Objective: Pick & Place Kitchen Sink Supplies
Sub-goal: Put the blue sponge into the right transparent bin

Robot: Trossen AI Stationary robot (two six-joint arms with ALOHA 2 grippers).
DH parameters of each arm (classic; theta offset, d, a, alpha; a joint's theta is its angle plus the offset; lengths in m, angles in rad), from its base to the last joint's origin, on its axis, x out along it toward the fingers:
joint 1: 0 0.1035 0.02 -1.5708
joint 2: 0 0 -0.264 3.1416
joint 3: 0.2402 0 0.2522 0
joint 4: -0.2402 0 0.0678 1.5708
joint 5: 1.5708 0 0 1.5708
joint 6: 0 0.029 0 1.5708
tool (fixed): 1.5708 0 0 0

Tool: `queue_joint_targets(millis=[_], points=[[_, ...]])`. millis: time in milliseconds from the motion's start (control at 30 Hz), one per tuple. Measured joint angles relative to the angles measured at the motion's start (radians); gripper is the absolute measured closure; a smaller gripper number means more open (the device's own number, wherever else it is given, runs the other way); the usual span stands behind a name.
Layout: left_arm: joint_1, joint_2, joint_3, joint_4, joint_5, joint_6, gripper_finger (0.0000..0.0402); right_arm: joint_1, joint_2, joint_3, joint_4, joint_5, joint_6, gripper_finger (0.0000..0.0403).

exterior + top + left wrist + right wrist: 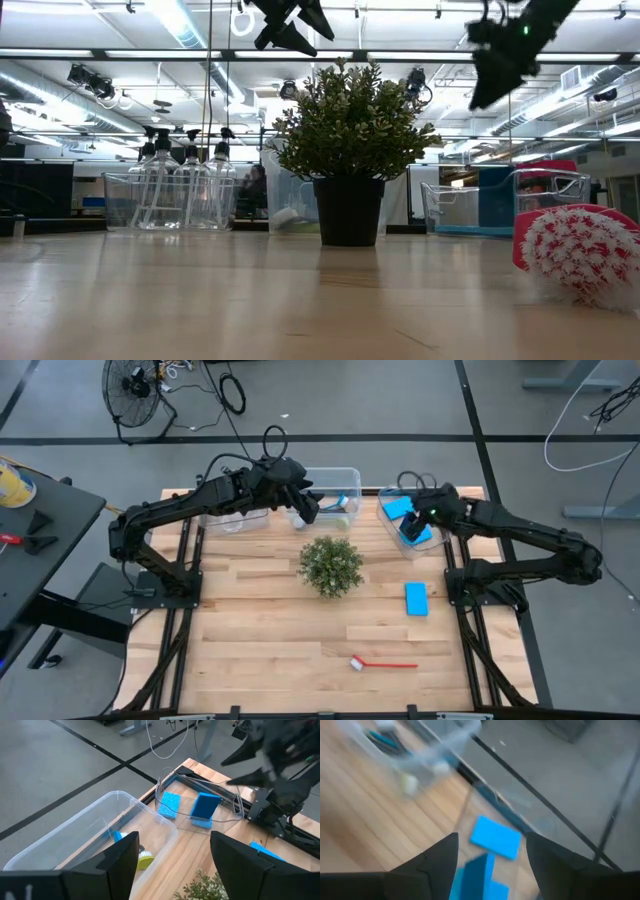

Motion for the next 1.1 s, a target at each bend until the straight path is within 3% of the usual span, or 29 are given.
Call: queue_joint_targets(millis=[167, 333, 533, 833, 1100], points=[[0.000, 0.000, 0.000, 0.000, 0.000, 0.004, 0.0154, 0.000, -0.008, 0.139, -0.051, -0.162, -0.108, 0.0168], [0.000, 0.000, 0.000, 0.000, 0.000, 0.008, 0.0154, 0.001, -0.008, 0.213, -0.183, -0.453, -0.192, 0.0168], [0.000, 0.000, 0.000, 0.000, 0.000, 0.008, 0.0154, 0.037, -0.011, 0.209, -0.425, -0.763, -0.247, 0.0168], [0.000, 0.000, 0.000, 0.000, 0.001, 0.009, 0.0154, 0.176, -0.011, 0.129, -0.503, -0.787, -0.088, 0.0168], [0.000, 0.000, 0.000, -0.001, 0.003, 0.009, 0.0154, 0.318, -0.012, -0.028, -0.399, -0.805, 0.139, 0.0168]])
